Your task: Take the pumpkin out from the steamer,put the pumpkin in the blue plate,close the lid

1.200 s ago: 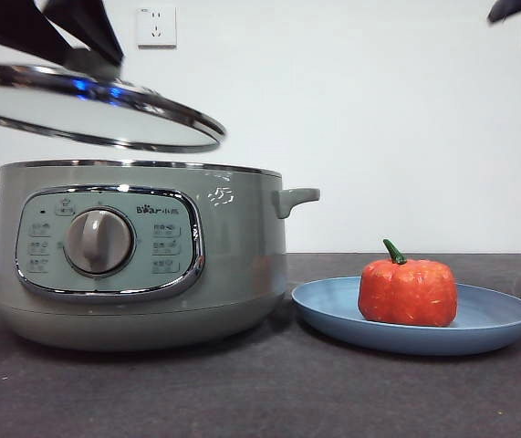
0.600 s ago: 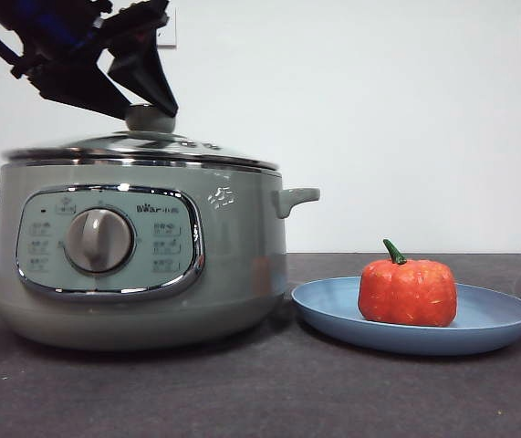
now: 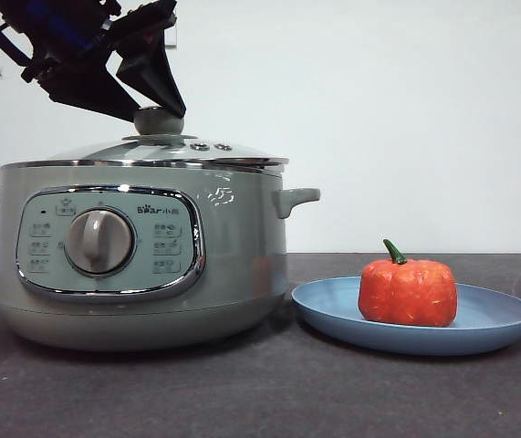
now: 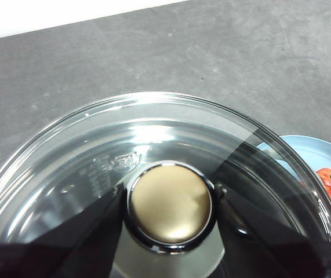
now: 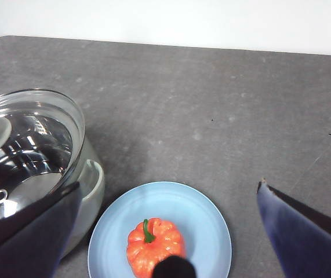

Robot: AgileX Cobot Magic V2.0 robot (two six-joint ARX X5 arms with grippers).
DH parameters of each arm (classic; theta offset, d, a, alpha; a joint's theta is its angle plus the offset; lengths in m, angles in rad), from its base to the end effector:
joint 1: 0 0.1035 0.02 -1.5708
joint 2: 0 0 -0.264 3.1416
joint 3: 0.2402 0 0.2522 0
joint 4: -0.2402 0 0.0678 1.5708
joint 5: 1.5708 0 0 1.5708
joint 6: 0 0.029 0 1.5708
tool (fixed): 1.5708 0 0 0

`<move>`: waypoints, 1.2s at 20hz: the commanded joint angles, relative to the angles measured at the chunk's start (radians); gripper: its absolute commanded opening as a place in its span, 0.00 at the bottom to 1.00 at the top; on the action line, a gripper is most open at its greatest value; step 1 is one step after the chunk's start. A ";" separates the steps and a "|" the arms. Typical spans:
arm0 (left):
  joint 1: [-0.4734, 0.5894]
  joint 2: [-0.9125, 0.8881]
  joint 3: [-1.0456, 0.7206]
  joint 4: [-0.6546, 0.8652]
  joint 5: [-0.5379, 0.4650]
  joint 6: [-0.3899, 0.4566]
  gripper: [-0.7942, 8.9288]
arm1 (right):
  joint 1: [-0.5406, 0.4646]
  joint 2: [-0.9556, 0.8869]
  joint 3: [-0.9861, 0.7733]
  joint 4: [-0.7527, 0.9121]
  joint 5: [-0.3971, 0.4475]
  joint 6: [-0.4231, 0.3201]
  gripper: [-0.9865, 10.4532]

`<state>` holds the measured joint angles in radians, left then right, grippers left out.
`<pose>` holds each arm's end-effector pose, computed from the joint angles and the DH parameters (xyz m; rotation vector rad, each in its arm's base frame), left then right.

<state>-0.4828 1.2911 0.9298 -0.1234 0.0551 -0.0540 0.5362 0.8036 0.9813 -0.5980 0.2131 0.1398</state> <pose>0.2500 -0.1328 0.2817 0.0524 0.4932 -0.5139 0.1364 0.0739 0.3567 -0.0177 0.4137 0.2898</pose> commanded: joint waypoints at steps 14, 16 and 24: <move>0.000 0.009 0.059 -0.185 -0.055 0.006 0.07 | 0.001 0.001 -0.008 0.005 0.003 0.009 0.52; 0.000 0.009 0.059 -0.189 -0.055 0.006 0.07 | 0.001 0.001 -0.008 0.005 0.003 0.009 0.52; 0.000 0.009 0.059 -0.183 -0.056 0.006 0.43 | 0.001 0.001 -0.008 0.005 0.002 0.009 0.52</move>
<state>-0.4839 1.2896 0.9966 -0.2810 0.0147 -0.0563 0.5362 0.8047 0.9813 -0.5980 0.2127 0.1394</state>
